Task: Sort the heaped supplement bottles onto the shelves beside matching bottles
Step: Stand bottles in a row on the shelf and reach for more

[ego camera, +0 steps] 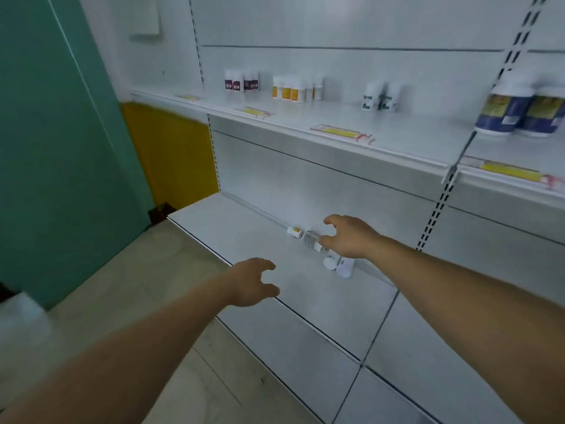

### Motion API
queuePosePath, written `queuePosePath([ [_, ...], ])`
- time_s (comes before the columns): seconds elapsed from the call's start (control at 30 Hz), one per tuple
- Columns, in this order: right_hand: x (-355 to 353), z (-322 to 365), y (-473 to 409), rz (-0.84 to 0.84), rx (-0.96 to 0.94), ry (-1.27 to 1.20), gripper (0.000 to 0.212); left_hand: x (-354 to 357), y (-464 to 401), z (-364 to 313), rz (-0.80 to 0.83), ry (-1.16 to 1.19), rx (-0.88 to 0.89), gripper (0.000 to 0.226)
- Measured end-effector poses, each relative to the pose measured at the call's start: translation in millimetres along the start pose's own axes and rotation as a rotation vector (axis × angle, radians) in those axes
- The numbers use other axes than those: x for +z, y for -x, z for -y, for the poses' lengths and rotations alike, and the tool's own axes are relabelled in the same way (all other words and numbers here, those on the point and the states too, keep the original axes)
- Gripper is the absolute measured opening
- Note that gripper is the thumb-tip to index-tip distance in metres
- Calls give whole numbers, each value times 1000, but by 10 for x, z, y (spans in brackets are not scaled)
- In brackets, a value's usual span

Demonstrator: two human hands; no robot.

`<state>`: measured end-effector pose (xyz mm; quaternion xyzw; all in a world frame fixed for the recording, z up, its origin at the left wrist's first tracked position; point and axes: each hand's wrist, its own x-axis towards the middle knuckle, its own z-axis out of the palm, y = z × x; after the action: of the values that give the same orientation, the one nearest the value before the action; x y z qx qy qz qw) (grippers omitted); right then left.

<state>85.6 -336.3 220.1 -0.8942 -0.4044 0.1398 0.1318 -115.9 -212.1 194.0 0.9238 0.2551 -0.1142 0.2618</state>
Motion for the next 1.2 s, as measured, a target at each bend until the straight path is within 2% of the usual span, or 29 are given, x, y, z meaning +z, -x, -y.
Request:
queuePosePath([
  [0.2,455,-513,-830,64,239,-70,58,-164,-1259,394,95,-42,29,64],
  [0.37,955,-811,-1224,112,391,-102,50,-224,-2196,573,187,-112,134,68],
  [0.57,1330,-711,-1476,-31,520,-156,54,-126,-3165,662,238,-234,347,76],
  [0.7,1705,-684,-1727,-121,581,-186,59,83,-3716,567,169,-297,522,75],
  [0.87,2181,-735,-1873,14,605,-76,79,512,-4221,469,99,-439,694,74],
  [0.93,2282,-761,-1878,-29,630,-43,80,676,-4333,487,82,-509,701,79],
  [1.03,2327,-767,-1874,-158,716,-9,75,817,-4388,517,-61,-629,733,79],
  [1.2,2369,-599,-1762,-225,759,-12,52,827,-4256,657,-244,-673,758,59],
])
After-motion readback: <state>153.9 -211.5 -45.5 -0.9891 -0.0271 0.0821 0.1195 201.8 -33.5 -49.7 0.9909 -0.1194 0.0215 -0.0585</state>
